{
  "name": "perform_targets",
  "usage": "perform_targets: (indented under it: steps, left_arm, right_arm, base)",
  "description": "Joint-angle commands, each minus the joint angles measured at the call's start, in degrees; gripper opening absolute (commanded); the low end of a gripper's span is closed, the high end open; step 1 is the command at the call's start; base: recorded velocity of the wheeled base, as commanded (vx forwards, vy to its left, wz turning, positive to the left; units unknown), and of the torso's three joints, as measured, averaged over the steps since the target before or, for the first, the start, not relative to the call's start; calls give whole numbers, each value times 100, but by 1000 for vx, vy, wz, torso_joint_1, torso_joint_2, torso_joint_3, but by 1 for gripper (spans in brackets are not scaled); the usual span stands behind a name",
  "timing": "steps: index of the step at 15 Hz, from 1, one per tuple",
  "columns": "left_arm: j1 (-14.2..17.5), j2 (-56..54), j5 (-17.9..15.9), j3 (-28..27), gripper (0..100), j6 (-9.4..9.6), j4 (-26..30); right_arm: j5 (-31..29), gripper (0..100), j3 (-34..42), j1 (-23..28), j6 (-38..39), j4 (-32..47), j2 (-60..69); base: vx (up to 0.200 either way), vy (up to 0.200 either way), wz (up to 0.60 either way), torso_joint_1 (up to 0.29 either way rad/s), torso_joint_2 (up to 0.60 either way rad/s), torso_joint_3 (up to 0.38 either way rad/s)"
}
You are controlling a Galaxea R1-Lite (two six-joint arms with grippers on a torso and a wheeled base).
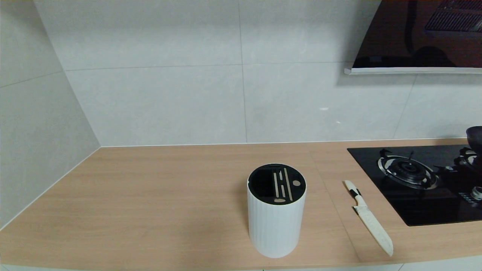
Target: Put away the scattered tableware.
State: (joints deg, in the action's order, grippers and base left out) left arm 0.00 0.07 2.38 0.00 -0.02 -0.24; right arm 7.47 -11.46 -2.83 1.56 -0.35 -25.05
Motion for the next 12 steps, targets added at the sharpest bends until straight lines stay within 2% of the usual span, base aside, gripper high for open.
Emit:
perform_targets:
  steps: [1,3,6,8,12]
  left_arm:
    - [0,1,8,0,100,2,-2]
    - [0,1,0,0,100,2,-2]
    - [0,1,0,0,100,-6,-2]
    - [0,1,0,0,100,-6,-2]
    - [0,1,8,0,100,-6,-2]
  right_arm:
    - [-9,100,-366,-552,-15,-17,-1942]
    - [-9,100,-577,-587,-33,-334,-2988]
    - [-9,100,-586,-587,-42,-1599,-4350]
    - [-88,100,-603,-587,-51,-2092,-5009]
    - [-580,100,-656,-587,-191,-3858,-7040]
  base:
    - [0,0,0,0,0,0]
    - [0,0,0,0,0,0]
    - [0,0,0,0,0,0]
    - [0,0,0,0,0,0]
    - [0,0,0,0,0,0]
